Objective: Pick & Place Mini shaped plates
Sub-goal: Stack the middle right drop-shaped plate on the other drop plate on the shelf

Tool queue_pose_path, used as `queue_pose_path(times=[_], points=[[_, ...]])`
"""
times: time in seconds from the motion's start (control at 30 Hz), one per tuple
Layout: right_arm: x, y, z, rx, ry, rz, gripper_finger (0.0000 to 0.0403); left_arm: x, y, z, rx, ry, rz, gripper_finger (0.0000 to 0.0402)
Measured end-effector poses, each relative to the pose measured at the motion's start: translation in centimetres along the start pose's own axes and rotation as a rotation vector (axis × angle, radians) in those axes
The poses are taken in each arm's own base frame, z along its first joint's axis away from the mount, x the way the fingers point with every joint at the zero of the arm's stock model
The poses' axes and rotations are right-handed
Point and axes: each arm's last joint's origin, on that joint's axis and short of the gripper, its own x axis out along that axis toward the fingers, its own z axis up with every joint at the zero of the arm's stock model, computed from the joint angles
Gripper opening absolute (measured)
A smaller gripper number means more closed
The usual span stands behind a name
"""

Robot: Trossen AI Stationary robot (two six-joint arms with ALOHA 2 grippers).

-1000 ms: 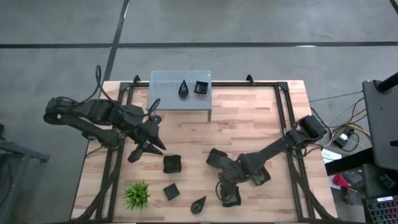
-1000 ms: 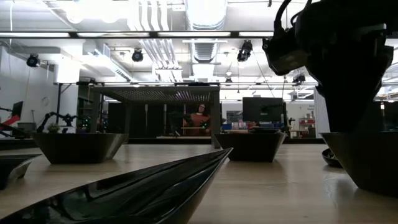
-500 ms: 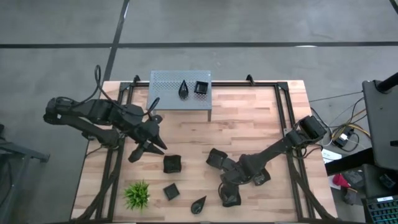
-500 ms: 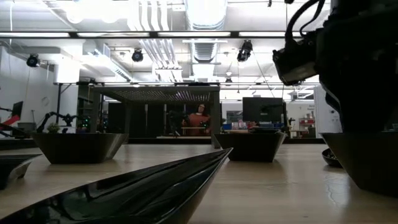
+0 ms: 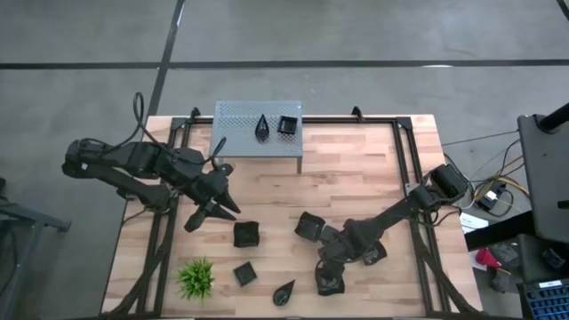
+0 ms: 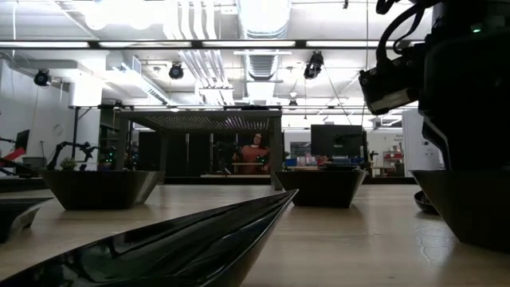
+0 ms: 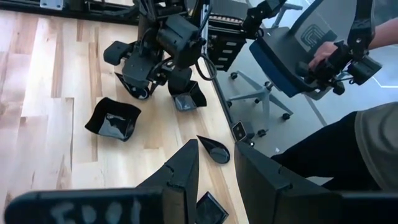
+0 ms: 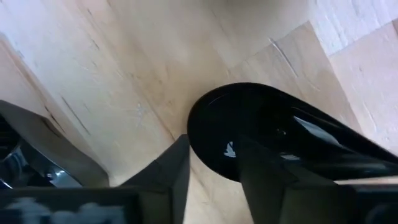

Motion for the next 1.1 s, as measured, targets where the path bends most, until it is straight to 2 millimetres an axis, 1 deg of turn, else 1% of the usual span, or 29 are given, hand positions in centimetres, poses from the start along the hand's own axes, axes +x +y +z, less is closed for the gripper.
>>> queue_pose_path(times=[0.1,0.2,0.27,0.43,0.67,0.87,1.1], points=[[0.0,0.2,0.1,0.002,-0.006,0.011,0.0081,0.0,0.0,0.0,-0.007,-0.001,0.001,0.0096],[-0.1,0.4,0.2,-0.003,-0.01,0.022,0.003,0.0,0.0,0.0,-0.008,-0.001,0.003,0.0096],[-0.3,0.6,0.4,-0.017,-0.012,0.026,0.0016,0.0,0.0,0.0,-0.008,-0.001,0.003,0.0096],[-1.0,1.2,0.7,-0.026,-0.016,0.039,0.0009,0.0,0.0,0.0,-0.008,0.0,0.004,0.0096],[-2.7,1.8,1.1,-0.041,-0.007,0.014,0.0008,0.0,0.0,0.0,-0.009,0.0,0.004,0.0096],[-4.6,2.8,1.8,-0.072,-0.062,0.014,0.0008,0.0,0.0,0.0,-0.007,0.002,0.004,0.0096],[-7.7,4.7,3.0,-0.168,-0.131,0.104,0.0008,0.5,0.3,-0.5,-0.009,0.026,0.01,0.0096]])
